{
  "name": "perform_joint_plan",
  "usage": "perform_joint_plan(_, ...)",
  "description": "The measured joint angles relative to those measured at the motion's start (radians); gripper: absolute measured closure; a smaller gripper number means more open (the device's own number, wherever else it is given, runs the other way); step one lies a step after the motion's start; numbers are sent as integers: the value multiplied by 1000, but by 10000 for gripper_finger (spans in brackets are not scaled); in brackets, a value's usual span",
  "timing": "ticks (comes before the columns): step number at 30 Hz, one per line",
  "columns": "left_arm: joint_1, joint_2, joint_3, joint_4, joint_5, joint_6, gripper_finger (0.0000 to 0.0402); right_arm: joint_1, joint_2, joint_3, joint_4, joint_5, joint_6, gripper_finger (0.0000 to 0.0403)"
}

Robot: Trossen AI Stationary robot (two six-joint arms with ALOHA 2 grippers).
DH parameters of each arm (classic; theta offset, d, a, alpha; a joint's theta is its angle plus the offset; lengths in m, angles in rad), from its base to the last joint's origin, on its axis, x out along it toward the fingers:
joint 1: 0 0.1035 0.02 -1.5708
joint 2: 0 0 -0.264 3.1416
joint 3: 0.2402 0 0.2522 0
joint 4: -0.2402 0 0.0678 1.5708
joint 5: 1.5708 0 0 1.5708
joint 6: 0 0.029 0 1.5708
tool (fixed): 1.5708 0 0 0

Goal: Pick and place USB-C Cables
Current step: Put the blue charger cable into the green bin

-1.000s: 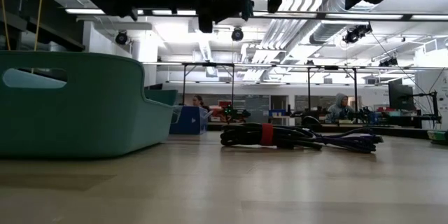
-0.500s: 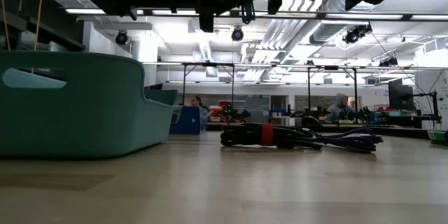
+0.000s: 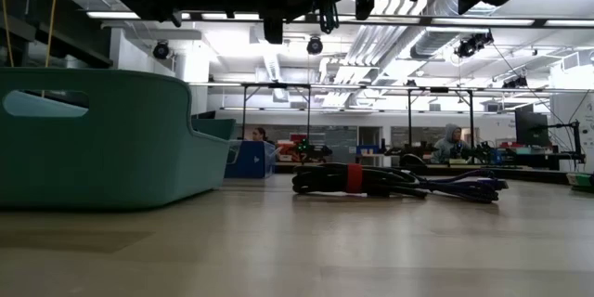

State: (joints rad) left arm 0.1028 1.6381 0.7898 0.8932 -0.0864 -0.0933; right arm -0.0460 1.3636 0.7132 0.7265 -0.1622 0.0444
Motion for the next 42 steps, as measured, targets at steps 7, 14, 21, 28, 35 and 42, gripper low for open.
perform_joint_plan(7, 0, 0, 0, 0, 0, -4, 400, 0, 0, 0, -2, 0, 0, 373)
perform_joint_plan(14, 3, 0, 0, -7, -11, -8, 401, 2, 0, 0, -6, 38, 9, 305)
perform_joint_plan(21, 2, 0, 0, -10, -10, -9, 401, 2, 0, 0, -21, 48, 29, 216)
perform_joint_plan(28, 2, 0, 0, -10, -6, -12, 401, 1, 0, 0, -30, 77, 27, 176)
perform_joint_plan(35, 2, 0, 0, -16, -3, -12, 401, 1, 0, 0, -38, 80, 25, 174)
perform_joint_plan(42, 2, 0, 0, -17, -3, -15, 401, 0, 0, 0, -46, 81, 19, 174)
